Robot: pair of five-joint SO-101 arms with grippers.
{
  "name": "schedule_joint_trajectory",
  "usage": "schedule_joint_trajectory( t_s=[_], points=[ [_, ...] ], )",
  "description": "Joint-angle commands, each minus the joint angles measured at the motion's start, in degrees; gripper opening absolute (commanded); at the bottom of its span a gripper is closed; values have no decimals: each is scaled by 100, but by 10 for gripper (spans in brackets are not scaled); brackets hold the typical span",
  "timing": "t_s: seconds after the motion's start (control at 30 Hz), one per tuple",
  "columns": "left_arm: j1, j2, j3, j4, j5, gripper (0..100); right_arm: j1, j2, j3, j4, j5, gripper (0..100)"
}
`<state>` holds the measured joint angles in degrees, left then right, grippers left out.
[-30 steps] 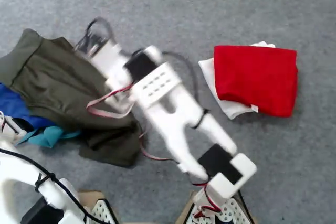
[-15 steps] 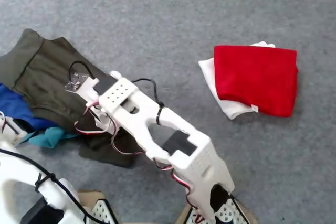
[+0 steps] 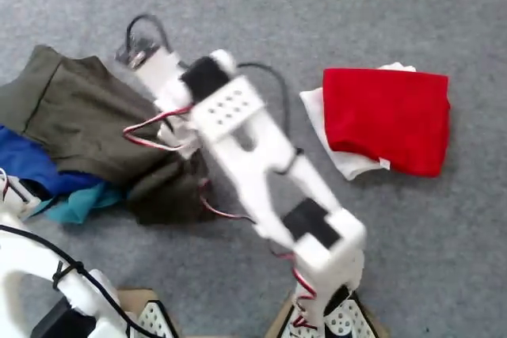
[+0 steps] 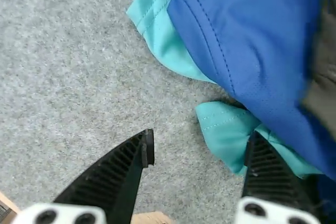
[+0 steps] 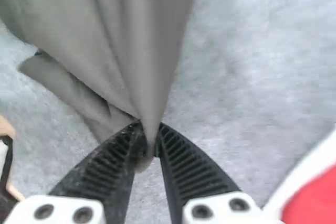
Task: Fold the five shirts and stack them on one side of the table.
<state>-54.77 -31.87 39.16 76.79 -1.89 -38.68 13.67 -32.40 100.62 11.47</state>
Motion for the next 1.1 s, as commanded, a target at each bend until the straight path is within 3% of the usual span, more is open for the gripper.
schedule_joint_trajectory(
  t_s=[0.0,0.27,0.37,0.53,0.83,0.93,1.07],
  points=[
    [66,-123,-66,-53,-26,289,422,-1279,-303,53,-53,13],
    [690,-123,-22,-26,0,289,1407,-2519,-277,35,-35,14],
    [945,-123,-22,-18,18,289,1398,-2457,154,18,-35,15],
    [954,-123,-22,-18,18,289,686,-2114,1420,-264,-70,27],
    [945,-123,251,-44,18,289,-492,-611,3363,-2347,-79,414],
    [945,-123,295,-44,18,289,-721,268,3327,-2752,-79,466],
    [945,-123,295,-53,9,289,-897,1349,2835,-2646,-79,441]
  ],
)
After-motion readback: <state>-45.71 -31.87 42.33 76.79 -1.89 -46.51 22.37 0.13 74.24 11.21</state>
